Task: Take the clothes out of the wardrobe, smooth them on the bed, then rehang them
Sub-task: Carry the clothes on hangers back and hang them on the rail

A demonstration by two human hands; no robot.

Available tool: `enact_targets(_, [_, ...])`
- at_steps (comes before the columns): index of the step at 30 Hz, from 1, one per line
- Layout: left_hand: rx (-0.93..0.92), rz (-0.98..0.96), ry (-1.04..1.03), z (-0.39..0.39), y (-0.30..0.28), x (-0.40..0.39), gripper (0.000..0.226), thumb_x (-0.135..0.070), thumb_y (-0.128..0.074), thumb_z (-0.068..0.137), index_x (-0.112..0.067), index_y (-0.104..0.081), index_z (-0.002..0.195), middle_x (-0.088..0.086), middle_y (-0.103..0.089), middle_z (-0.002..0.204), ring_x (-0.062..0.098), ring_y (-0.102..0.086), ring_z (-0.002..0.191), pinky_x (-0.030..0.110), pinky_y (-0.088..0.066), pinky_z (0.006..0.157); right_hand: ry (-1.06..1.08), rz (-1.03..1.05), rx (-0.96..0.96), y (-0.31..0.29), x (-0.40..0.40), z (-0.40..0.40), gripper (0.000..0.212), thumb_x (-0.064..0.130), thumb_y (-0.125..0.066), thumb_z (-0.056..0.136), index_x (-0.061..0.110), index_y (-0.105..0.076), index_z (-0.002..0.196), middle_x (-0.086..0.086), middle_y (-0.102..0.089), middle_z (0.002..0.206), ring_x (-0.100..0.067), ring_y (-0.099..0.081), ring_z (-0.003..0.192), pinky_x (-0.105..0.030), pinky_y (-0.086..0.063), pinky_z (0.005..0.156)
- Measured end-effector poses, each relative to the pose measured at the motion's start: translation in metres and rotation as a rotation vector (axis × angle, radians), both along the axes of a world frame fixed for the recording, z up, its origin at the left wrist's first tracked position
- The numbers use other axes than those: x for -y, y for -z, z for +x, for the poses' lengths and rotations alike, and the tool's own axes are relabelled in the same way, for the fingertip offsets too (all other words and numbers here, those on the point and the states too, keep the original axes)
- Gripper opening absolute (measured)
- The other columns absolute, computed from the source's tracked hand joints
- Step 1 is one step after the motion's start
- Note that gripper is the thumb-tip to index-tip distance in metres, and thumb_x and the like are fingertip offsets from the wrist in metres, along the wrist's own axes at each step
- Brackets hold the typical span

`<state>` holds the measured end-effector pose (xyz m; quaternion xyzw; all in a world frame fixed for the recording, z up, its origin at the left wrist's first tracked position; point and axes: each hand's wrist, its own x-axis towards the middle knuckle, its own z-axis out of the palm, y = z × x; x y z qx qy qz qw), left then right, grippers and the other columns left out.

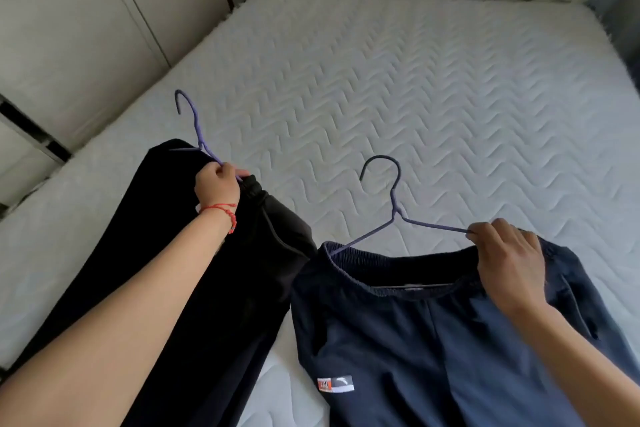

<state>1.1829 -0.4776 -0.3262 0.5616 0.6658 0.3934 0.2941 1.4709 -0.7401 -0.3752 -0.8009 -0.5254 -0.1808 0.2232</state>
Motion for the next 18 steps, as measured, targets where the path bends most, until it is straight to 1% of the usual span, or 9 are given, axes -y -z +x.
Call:
enact_targets(2, [0.074,0.043,-0.01,-0.012,-0.039,0.013,0.034,-0.006,-0.042,0.088,-0.005,-0.055,0.057,0.023,-0.07,0.092,0.031,-0.062,0.095,0.024,-0.043,0.079,0.011,0.055,-0.028,-0.036,0.006,-0.002,0.028,0.02,-0.04,0.086,0.006,-0.062,0.078,-0.01,-0.053,0.063,-0.034,-0.053,0.054,-0.033,-0.025,0.064])
enact_targets(6, [0.129,0.158,-0.095,-0.04,-0.114,0.035,0.028,-0.004,-0.044,0.088,0.013,-0.065,0.081,0.031,-0.067,0.094,0.04,-0.06,0.094,0.033,-0.045,0.08,-0.008,0.165,-0.046,-0.109,0.009,-0.014,0.018,0.016,-0.042,0.086,0.01,-0.058,0.082,-0.01,-0.054,0.065,-0.034,-0.052,0.054,-0.03,-0.024,0.065])
enact_targets(9, [0.155,0.237,-0.148,-0.067,-0.166,0.054,0.026,-0.003,-0.043,0.088,0.011,-0.063,0.08,0.033,-0.064,0.089,0.041,-0.059,0.09,0.037,-0.045,0.082,-0.029,0.233,-0.058,-0.16,0.007,-0.03,0.02,0.013,-0.043,0.086,0.007,-0.062,0.081,-0.01,-0.057,0.066,-0.033,-0.05,0.052,-0.03,-0.025,0.064])
enact_targets(10, [0.173,0.254,-0.157,-0.078,-0.181,0.06,0.025,-0.003,-0.043,0.088,0.008,-0.061,0.076,0.029,-0.063,0.081,0.038,-0.059,0.086,0.036,-0.045,0.082,-0.019,0.26,-0.076,-0.176,0.006,-0.037,0.019,0.011,-0.045,0.086,0.006,-0.063,0.08,-0.011,-0.058,0.067,-0.032,-0.048,0.052,-0.029,-0.024,0.064])
enact_targets(12, [0.221,0.279,-0.163,-0.103,-0.206,0.072,0.027,-0.003,-0.044,0.087,0.0,-0.054,0.063,0.009,-0.057,0.061,0.026,-0.057,0.075,0.033,-0.046,0.084,0.013,0.31,-0.154,-0.209,0.003,-0.053,0.016,0.009,-0.049,0.085,0.005,-0.064,0.081,-0.012,-0.061,0.073,-0.025,-0.039,0.055,-0.027,-0.022,0.066])
enact_targets(14, [0.258,0.295,-0.167,-0.131,-0.225,0.083,0.033,-0.002,-0.045,0.087,-0.009,-0.05,0.054,-0.009,-0.054,0.048,0.006,-0.055,0.057,0.02,-0.047,0.077,0.018,0.334,-0.242,-0.239,-0.001,-0.073,0.016,0.011,-0.049,0.089,0.005,-0.064,0.086,-0.012,-0.063,0.08,-0.023,-0.036,0.061,-0.029,-0.026,0.068])
enact_targets(15, [0.274,0.293,-0.176,-0.144,-0.233,0.09,0.033,-0.001,-0.046,0.087,-0.008,-0.051,0.055,-0.007,-0.054,0.042,-0.001,-0.055,0.051,0.009,-0.045,0.066,0.006,0.335,-0.271,-0.254,-0.003,-0.085,0.016,0.009,-0.049,0.091,0.005,-0.064,0.088,-0.013,-0.064,0.084,-0.023,-0.035,0.062,-0.031,-0.028,0.068])
enact_targets(16, [0.283,0.296,-0.19,-0.158,-0.241,0.097,0.029,-0.002,-0.045,0.087,-0.003,-0.056,0.061,-0.006,-0.055,0.043,-0.004,-0.054,0.049,0.004,-0.04,0.059,-0.01,0.332,-0.296,-0.267,-0.005,-0.097,0.015,0.007,-0.05,0.092,0.005,-0.064,0.091,-0.013,-0.065,0.088,-0.023,-0.035,0.064,-0.032,-0.028,0.067])
enact_targets(18, [0.282,0.317,-0.225,-0.189,-0.257,0.112,0.023,-0.002,-0.045,0.089,0.007,-0.065,0.083,-0.005,-0.053,0.055,0.002,-0.052,0.054,0.013,-0.04,0.063,-0.045,0.318,-0.337,-0.293,-0.011,-0.125,0.017,0.008,-0.048,0.093,0.007,-0.064,0.095,-0.012,-0.065,0.095,-0.024,-0.036,0.067,-0.032,-0.028,0.066])
